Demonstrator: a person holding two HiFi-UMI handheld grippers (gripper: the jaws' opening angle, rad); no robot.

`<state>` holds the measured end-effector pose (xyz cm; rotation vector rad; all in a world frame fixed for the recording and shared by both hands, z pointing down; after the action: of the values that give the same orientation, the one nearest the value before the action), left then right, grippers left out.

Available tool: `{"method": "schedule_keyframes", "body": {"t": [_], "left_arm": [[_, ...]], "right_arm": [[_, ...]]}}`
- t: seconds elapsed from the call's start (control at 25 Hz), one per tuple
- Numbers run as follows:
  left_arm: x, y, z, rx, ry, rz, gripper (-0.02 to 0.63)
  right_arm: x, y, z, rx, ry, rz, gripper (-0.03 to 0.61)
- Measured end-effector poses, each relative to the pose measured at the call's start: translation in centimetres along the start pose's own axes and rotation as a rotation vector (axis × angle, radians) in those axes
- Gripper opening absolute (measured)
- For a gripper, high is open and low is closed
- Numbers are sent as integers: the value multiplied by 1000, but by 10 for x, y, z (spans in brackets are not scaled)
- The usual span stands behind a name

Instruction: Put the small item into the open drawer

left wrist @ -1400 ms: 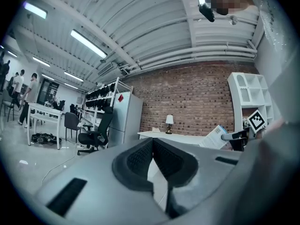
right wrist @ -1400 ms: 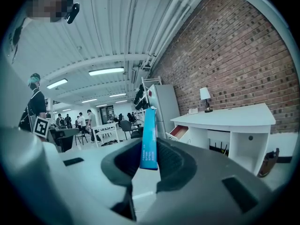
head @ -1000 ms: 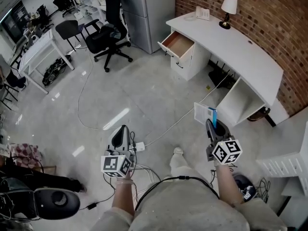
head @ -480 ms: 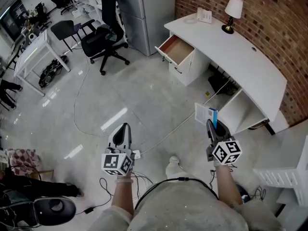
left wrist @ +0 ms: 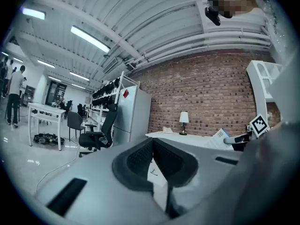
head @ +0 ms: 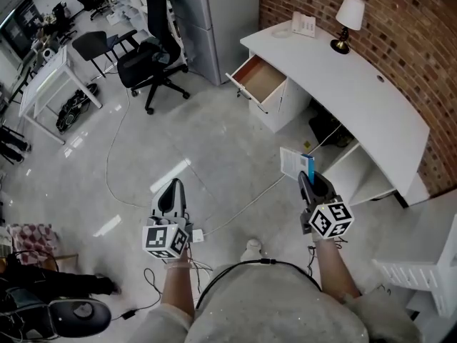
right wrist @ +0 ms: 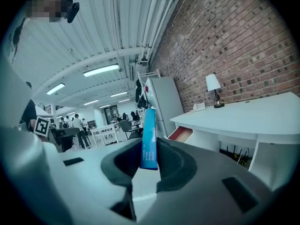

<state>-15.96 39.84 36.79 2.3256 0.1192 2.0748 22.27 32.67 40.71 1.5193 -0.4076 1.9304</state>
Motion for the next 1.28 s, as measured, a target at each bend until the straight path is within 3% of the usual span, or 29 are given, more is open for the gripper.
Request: {"method": "schedule_keyframes", "body": {"t": [0.64,1.28], "left_arm": [[10,39,14,8,54,-81,5],[15,172,47,81,38,-100,5]], "right_arm": [[10,29,42,5,79,-23,80],[-27,105,118,-7,55,-46,80]]}}
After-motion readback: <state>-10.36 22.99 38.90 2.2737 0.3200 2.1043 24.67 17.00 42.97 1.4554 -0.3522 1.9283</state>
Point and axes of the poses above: the fingertips, and each gripper's own axes: y forward along the fingers, z to its right, x out of its underside, the point moved 5 cm from there along -y, backward along the fingers, and after that the axes turned 8 degrees about -x, right-handed, at the moved point
